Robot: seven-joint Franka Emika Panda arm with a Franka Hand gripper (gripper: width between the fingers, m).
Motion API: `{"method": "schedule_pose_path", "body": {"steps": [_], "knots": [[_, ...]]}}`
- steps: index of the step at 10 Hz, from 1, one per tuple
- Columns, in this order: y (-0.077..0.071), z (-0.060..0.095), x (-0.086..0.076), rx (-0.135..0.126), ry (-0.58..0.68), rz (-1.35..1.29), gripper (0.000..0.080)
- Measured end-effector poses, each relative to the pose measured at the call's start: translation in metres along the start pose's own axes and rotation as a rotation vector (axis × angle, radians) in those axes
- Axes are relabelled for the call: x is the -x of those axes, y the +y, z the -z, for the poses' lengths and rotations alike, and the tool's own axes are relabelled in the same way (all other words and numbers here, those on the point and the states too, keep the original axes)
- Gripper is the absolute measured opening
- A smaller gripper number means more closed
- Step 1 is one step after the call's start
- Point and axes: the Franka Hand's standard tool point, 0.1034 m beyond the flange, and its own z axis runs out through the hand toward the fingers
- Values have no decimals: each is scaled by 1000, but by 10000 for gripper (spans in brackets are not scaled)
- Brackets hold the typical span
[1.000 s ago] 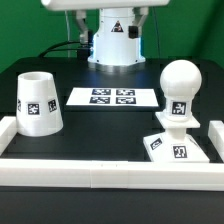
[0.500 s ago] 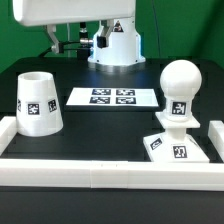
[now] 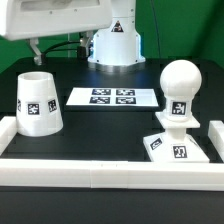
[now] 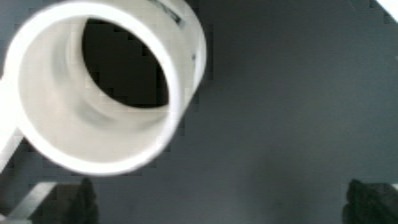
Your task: Assemble lamp
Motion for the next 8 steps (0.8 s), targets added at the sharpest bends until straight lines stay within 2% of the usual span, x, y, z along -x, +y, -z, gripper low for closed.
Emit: {"method": "schedule_pose_path", "body": {"steps": [4,6,8], "knots": [[4,-21,11,-10,-17,3,699],[2,-31,16,-22,-30,0,699],[1,-37,19,-31,-38,-2,439]]}}
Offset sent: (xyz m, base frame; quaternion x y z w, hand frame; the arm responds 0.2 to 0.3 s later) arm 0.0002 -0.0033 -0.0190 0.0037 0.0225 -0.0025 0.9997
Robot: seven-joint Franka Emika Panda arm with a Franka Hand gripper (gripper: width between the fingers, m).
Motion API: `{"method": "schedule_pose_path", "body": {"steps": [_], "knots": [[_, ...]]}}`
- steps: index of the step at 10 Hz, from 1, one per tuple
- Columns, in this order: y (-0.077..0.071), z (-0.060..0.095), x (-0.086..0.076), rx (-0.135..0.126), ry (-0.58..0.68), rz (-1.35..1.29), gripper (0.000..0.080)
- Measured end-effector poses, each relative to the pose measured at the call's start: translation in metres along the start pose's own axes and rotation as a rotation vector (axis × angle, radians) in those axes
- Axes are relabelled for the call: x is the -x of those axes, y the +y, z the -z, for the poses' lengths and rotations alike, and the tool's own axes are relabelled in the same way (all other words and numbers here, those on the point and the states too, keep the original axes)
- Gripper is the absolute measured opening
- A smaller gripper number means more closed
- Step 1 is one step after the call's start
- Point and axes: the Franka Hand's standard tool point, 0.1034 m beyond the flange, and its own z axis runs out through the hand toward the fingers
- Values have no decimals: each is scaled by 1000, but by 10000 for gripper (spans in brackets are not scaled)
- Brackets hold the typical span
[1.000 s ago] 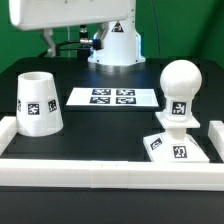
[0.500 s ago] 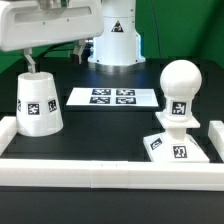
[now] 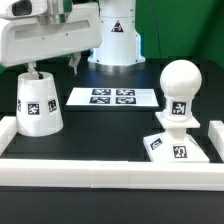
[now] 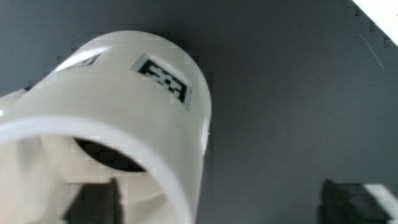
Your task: Assemble lamp
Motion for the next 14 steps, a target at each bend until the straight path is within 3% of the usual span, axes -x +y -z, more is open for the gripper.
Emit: {"method": "schedule_pose_path", "body": {"steps": [1,2,3,4,5,9,10,12,14], "knots": [[-1,-2,1,-3,-3,0,439],[-1,-2,1,-3,-3,0,253],[0,-2,0,-3,-3,1,117],[0,-1,0,-2,-3,1,117],[0,0,0,-1,-1,1,45],[-3,0,-3,-15,-9,4,45],[-13,5,-12,-50,-29,-41,45],[-42,28,-51,-115,-80,-123,45],[-56,65,-102,-145,-113,-170,45]]}}
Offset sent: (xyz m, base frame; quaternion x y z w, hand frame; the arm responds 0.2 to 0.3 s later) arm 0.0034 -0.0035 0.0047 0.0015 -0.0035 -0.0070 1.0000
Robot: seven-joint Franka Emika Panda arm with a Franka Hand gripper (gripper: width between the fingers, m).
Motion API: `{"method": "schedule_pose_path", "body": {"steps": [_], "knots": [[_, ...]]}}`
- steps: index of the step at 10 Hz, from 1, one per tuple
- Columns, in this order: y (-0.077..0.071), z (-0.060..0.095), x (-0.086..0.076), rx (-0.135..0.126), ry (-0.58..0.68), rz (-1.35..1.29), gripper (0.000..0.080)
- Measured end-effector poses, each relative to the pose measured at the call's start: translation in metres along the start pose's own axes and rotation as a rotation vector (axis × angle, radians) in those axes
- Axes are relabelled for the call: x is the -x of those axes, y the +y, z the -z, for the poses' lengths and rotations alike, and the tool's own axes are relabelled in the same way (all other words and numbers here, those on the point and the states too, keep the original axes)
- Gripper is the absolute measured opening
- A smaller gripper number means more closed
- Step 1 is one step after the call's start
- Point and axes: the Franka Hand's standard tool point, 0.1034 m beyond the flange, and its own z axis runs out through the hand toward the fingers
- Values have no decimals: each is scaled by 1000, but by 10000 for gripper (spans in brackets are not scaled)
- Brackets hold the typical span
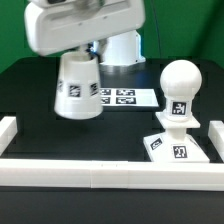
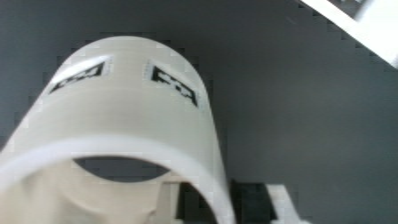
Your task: Assemble lamp
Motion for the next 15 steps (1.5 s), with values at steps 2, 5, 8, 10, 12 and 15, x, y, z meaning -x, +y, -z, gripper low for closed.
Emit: {"method": "schedule_pose_path", "body": {"steps": [2,5,8,10,12,15], "knots": [[-12,31,-37,3,2,-28,45],[-10,25,-34,4,2,-17,45],[-24,33,-37,-32,-19,-43,45],[-50,62,-60,-39,-30,-90,45],[-69,94,-80,-39,-37,-99,45],[-84,107,-107,-30,-23,-100,45]]}}
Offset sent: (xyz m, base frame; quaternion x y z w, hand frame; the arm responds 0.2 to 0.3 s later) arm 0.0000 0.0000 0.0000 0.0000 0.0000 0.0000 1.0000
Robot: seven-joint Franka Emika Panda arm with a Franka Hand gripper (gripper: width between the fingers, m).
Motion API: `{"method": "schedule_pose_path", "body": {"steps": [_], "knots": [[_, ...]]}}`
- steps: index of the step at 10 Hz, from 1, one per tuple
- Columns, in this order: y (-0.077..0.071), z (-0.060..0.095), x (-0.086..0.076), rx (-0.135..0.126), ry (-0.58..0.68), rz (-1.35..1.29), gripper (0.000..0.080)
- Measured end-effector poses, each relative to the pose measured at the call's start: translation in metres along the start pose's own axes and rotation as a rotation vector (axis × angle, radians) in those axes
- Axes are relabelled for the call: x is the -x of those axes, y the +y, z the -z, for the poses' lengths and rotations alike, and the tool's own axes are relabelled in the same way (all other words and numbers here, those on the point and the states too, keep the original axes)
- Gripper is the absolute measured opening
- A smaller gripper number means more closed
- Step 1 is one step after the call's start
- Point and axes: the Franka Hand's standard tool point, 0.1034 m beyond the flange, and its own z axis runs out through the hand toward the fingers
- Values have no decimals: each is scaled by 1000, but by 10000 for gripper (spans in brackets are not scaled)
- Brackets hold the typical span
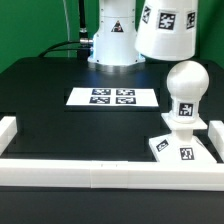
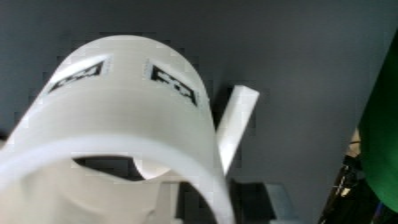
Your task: Assemble lamp
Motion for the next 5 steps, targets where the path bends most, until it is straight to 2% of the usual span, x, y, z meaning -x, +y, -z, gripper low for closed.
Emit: {"method": "schedule_pose_path", "body": {"steps": [2,5], "knots": [[1,-8,-14,-3,2,5,45],[2,-35,-30,3,21,12,45]]}}
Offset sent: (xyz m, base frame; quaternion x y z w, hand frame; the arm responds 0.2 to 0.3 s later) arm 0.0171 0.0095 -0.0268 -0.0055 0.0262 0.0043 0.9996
